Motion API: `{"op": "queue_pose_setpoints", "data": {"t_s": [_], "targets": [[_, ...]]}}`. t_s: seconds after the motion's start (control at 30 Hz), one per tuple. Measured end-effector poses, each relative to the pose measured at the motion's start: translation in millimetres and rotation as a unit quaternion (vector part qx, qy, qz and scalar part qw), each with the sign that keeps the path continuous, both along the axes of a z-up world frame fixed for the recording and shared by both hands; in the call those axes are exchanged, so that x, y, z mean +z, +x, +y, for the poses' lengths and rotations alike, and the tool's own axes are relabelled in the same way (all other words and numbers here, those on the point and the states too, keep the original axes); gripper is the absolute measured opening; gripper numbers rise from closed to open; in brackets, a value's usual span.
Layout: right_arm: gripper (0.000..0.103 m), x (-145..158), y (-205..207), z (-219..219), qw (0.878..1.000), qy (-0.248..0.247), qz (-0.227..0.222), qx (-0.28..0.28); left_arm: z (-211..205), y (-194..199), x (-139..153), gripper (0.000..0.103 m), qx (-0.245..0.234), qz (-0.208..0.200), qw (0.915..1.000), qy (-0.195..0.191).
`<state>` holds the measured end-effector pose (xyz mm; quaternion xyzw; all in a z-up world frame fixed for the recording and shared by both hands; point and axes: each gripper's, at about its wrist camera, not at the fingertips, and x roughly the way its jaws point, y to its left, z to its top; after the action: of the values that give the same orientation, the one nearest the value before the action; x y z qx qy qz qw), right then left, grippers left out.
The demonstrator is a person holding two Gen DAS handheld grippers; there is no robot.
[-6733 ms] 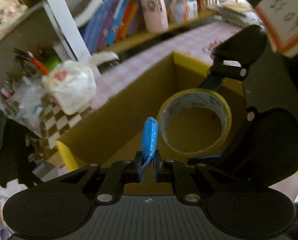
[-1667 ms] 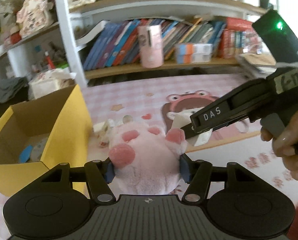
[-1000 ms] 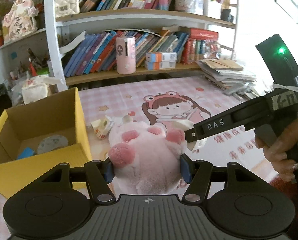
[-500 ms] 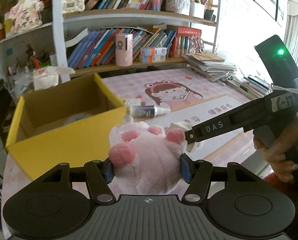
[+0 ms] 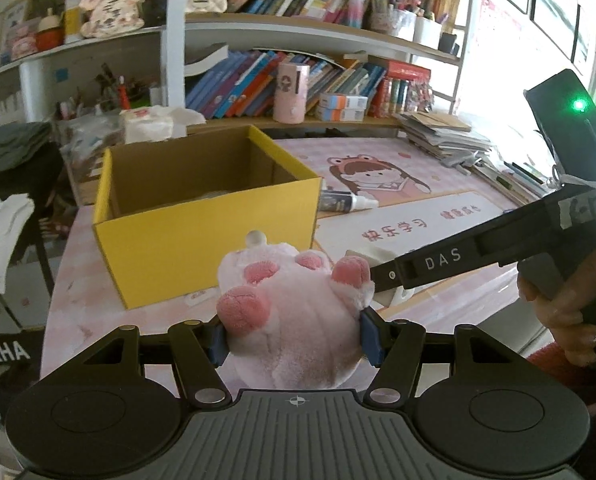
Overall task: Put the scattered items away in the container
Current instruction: 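Lift the plush toy with the left tool while the right tool carries the white block toward the box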
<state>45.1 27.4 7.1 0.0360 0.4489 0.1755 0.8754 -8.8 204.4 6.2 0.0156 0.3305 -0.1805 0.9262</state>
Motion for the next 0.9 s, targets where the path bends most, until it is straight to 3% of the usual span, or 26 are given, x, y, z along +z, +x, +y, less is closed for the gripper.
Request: {"op": "queue_pose_setpoints", "data": {"t_s": [0.67,0.9], "targets": [[0.036,-2,-6,41,0.999,-0.027,-0.007,0.045,29,-3,-2,0.061,0.015,0.001,0.9999,-0.005],[0.036,5,1,49,0.997,-0.039,-0.032,0.058,38,5,5,0.061,0.023,-0.014,0.9996,-0.006]]}}
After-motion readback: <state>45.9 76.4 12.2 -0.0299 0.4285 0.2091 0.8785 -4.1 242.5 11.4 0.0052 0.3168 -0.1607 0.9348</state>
